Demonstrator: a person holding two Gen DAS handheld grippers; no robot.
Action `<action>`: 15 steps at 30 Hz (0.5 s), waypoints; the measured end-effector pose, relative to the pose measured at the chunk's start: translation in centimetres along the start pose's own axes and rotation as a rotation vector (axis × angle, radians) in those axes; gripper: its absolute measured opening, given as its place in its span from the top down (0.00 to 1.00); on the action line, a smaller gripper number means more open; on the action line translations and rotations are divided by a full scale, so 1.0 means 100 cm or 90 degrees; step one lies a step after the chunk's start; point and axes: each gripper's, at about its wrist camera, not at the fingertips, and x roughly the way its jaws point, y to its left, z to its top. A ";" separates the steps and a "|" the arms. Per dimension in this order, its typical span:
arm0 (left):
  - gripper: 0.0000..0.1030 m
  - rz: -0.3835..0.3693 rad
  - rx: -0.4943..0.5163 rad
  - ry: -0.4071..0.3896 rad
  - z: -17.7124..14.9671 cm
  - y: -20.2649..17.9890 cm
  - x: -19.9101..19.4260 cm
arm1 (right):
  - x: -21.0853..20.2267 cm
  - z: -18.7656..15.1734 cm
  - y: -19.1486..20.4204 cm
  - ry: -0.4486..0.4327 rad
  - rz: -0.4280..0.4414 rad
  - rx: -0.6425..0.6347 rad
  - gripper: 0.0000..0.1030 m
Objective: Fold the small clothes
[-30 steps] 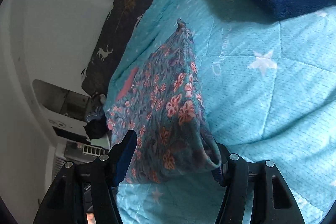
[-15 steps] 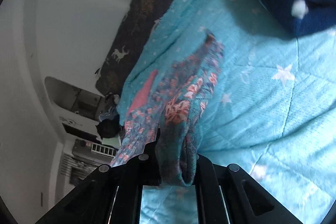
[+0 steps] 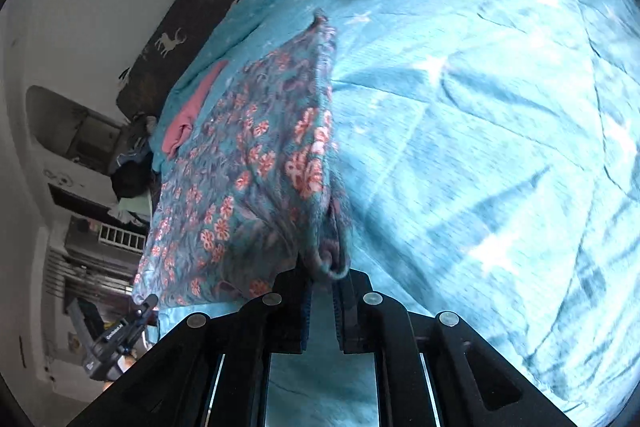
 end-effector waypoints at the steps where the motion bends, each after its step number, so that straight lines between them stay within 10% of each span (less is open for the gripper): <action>1: 0.91 0.005 -0.002 -0.003 0.001 0.001 -0.002 | -0.004 0.000 -0.001 -0.003 0.000 0.004 0.88; 8: 0.59 0.057 0.037 -0.002 0.005 -0.010 -0.008 | -0.038 -0.003 0.026 -0.124 -0.163 -0.108 0.78; 15: 0.59 0.105 0.081 -0.034 0.005 -0.024 -0.032 | -0.016 -0.010 0.092 -0.096 -0.100 -0.223 0.76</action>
